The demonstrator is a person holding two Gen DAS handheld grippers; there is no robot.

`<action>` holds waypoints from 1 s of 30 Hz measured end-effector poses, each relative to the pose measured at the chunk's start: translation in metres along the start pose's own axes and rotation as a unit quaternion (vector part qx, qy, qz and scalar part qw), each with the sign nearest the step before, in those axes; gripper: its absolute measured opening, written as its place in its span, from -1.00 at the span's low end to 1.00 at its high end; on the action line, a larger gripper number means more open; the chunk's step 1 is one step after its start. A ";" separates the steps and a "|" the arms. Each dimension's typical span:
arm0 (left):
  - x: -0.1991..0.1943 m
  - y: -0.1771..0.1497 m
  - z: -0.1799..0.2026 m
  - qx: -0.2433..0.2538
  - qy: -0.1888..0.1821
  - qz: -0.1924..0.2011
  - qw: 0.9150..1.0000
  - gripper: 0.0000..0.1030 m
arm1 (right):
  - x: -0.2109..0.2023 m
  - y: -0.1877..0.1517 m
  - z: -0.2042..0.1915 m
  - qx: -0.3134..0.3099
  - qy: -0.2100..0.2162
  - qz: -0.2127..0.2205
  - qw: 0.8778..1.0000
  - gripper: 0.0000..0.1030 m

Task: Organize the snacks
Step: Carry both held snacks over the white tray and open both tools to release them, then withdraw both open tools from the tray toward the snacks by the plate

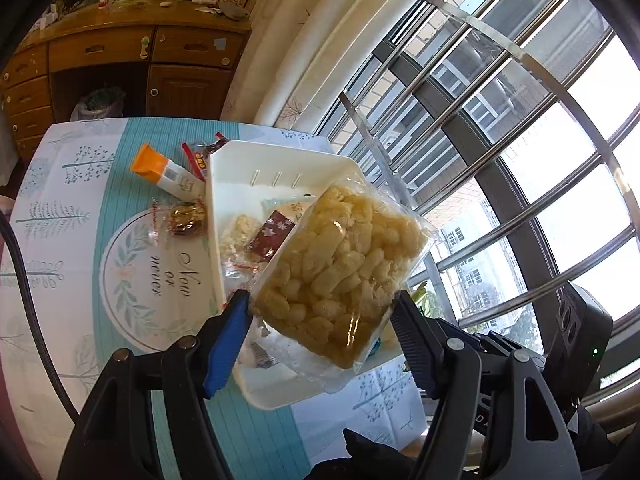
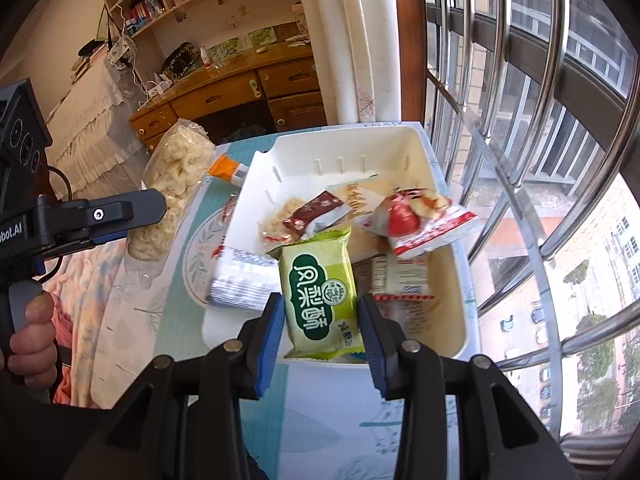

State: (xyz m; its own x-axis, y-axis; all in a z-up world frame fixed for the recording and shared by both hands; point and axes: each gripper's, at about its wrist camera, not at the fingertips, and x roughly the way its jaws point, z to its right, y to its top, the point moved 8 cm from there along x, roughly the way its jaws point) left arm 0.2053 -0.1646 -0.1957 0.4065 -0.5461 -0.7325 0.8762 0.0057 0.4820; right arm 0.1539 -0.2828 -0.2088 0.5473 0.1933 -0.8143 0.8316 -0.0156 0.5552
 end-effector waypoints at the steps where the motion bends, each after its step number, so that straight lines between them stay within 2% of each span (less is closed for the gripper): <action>1: 0.004 0.002 0.003 -0.002 0.000 0.002 1.000 0.35 | 0.000 0.001 0.005 -0.002 -0.001 0.001 1.000 -0.26; 10: 0.023 0.016 0.032 0.001 0.004 0.011 1.000 0.37 | -0.003 0.016 0.032 -0.010 -0.003 0.013 1.000 -0.25; 13: 0.027 0.016 0.033 0.000 0.012 0.002 1.000 0.60 | 0.003 0.017 0.036 -0.008 -0.006 0.005 1.000 -0.24; 16: 0.027 0.014 0.028 -0.010 0.021 -0.002 1.000 0.61 | 0.011 0.014 0.037 -0.003 -0.006 -0.011 1.000 -0.17; 18: 0.024 0.014 0.023 -0.017 0.029 -0.002 0.999 0.61 | 0.011 0.013 0.036 0.002 -0.003 -0.009 1.000 0.09; 20: 0.020 0.014 0.016 -0.025 0.037 0.001 0.999 0.61 | 0.009 0.014 0.034 0.003 -0.002 -0.006 1.000 0.19; 30: -0.015 0.014 -0.021 -0.043 0.056 0.014 0.997 0.61 | 0.009 0.016 0.014 0.037 0.006 -0.002 0.999 0.20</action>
State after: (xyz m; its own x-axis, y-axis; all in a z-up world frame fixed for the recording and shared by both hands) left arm 0.2169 -0.1388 -0.1881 0.4527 -0.4479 -0.7710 0.8815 0.0944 0.4627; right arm 0.1731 -0.2952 -0.2098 0.5426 0.2043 -0.8147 0.8391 -0.0872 0.5370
